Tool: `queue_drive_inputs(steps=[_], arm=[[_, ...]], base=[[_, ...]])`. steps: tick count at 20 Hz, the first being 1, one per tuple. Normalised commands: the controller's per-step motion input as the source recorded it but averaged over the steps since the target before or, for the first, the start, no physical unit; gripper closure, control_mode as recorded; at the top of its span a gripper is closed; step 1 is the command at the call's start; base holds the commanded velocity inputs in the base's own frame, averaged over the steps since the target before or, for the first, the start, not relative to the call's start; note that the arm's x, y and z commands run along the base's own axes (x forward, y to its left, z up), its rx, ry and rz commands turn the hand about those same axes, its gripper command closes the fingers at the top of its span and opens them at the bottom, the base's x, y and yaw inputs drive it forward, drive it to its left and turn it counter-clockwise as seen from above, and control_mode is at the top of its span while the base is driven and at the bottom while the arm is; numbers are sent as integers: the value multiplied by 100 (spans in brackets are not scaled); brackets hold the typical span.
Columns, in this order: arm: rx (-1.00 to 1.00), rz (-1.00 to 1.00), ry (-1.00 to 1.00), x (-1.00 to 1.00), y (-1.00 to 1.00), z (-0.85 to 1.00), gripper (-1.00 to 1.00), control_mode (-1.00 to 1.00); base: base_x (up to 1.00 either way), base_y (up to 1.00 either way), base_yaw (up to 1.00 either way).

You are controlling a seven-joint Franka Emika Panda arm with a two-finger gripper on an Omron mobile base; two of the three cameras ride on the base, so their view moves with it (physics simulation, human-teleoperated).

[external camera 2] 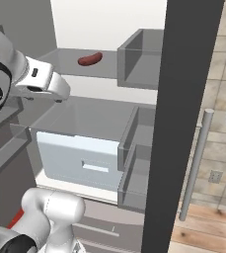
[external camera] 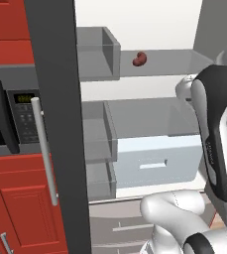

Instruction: Retrieve the sausage and cheese from the fridge and place them on the cutting board on the counter.

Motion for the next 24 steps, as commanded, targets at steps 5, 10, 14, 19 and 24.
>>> queue_drive_inputs(steps=[5, 10, 14, 19, 24], arm=[[-2, 0, -29, 46, 9, 0, -100, -100], [0, -3, -21, 44, 12, 3, -100, -100], [6, -4, -1, 40, 9, 41, -100, -100], [6, -5, 3, 56, 3, 41, -100, -100], [1, -1, 1, 69, 6, 9, -100, -100]], base=[[0, 0, 0], [0, 0, 0], [0, 0, 0], [0, 0, 0], [0, 0, 0]])
